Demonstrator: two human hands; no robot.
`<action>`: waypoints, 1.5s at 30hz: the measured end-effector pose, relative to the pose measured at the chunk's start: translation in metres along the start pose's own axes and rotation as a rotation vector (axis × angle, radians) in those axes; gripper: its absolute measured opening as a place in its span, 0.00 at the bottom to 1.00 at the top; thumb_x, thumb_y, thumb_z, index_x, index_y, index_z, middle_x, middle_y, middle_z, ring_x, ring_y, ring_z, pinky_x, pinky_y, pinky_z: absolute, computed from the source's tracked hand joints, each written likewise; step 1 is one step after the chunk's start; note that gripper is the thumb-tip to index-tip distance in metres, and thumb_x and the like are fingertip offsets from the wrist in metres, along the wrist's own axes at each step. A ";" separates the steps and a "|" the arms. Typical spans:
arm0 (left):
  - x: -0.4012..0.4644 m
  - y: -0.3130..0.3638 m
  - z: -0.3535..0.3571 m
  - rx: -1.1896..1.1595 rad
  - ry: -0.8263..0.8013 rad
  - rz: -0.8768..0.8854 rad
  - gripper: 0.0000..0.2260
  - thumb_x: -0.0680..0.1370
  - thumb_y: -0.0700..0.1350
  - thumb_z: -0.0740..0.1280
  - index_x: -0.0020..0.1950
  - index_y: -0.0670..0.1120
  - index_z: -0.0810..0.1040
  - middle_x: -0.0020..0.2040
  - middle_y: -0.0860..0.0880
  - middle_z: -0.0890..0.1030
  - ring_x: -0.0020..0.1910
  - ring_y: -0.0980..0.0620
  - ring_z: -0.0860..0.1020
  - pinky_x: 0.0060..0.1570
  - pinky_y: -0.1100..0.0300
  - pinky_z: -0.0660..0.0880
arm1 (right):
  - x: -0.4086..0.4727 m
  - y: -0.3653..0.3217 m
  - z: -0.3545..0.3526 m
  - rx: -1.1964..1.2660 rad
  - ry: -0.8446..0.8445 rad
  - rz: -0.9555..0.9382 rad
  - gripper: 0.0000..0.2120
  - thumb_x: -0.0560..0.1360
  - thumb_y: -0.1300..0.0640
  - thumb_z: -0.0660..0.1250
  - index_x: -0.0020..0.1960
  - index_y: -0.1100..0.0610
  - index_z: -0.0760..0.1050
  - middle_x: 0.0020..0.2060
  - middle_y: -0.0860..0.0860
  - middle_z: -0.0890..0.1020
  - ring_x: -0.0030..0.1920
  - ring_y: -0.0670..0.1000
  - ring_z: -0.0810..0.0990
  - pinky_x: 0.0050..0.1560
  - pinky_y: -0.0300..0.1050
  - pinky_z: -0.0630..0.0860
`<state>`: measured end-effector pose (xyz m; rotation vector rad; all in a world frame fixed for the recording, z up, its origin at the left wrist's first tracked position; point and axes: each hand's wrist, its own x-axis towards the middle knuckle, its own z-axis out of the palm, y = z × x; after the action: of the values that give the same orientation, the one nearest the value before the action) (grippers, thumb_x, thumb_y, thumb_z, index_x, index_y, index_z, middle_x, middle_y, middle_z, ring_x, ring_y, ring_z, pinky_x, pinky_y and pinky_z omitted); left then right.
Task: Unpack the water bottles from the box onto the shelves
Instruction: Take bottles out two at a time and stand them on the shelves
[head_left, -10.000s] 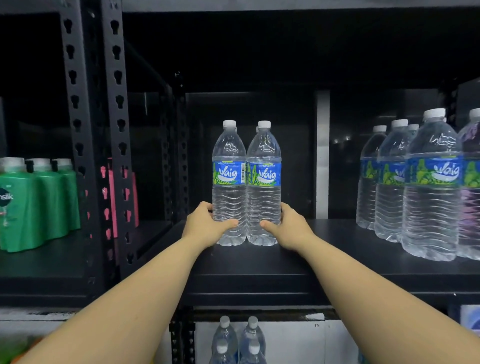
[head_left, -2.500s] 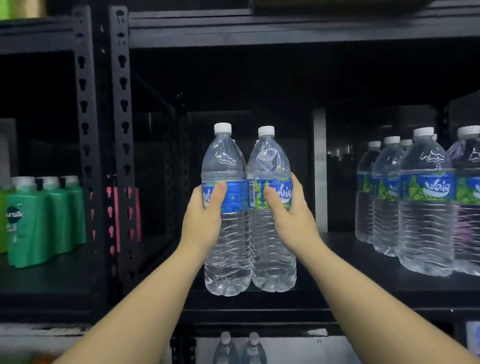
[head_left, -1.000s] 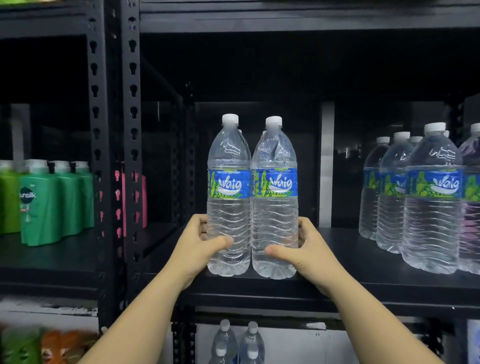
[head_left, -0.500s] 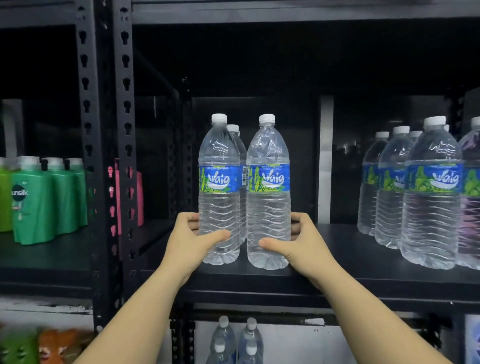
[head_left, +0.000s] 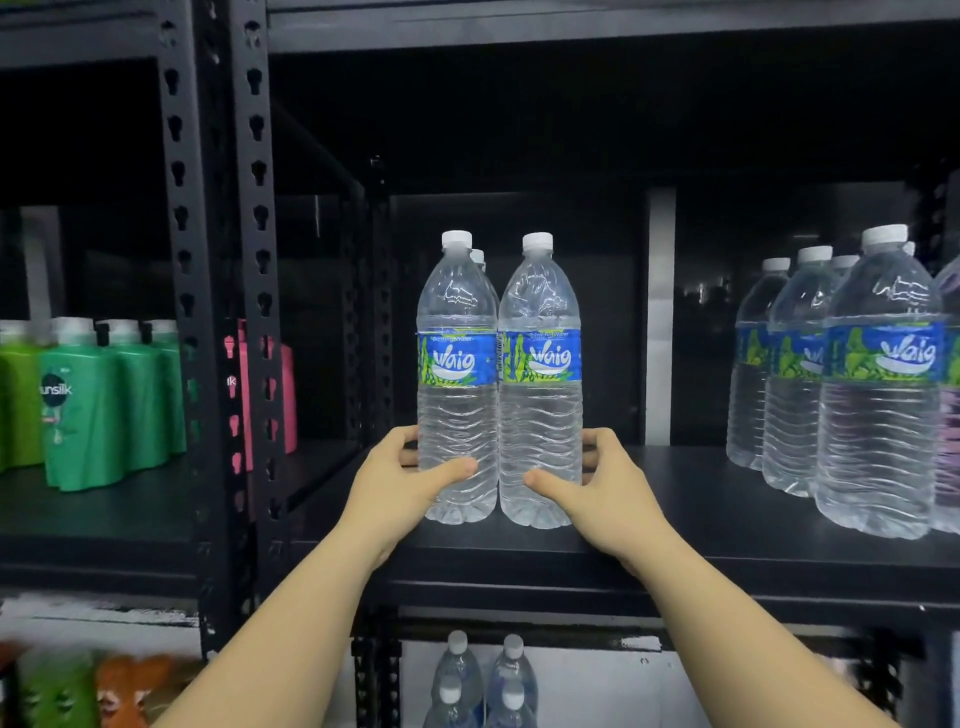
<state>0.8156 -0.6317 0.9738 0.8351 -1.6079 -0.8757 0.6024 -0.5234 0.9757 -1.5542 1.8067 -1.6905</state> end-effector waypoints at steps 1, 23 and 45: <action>-0.001 0.001 0.000 0.001 -0.005 0.003 0.28 0.66 0.53 0.85 0.63 0.56 0.81 0.50 0.55 0.88 0.47 0.56 0.88 0.56 0.50 0.83 | -0.001 0.000 0.000 -0.004 0.006 -0.002 0.32 0.69 0.46 0.83 0.66 0.47 0.71 0.53 0.42 0.84 0.51 0.42 0.85 0.59 0.51 0.83; -0.017 0.015 0.007 0.240 0.054 0.018 0.31 0.70 0.61 0.80 0.69 0.54 0.74 0.62 0.56 0.82 0.59 0.56 0.82 0.61 0.52 0.79 | -0.007 -0.010 -0.004 -0.124 -0.031 0.022 0.36 0.74 0.44 0.78 0.75 0.49 0.67 0.57 0.42 0.83 0.59 0.48 0.82 0.60 0.45 0.78; -0.132 0.047 0.018 0.864 -0.112 0.044 0.33 0.80 0.62 0.70 0.80 0.48 0.67 0.77 0.46 0.69 0.77 0.41 0.67 0.80 0.41 0.59 | -0.085 -0.004 -0.067 -0.594 -0.126 -0.080 0.31 0.79 0.33 0.66 0.74 0.51 0.74 0.65 0.50 0.83 0.66 0.56 0.79 0.70 0.57 0.74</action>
<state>0.8178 -0.4922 0.9510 1.3403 -2.1191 -0.1534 0.5898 -0.4168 0.9599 -1.9144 2.3345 -1.0925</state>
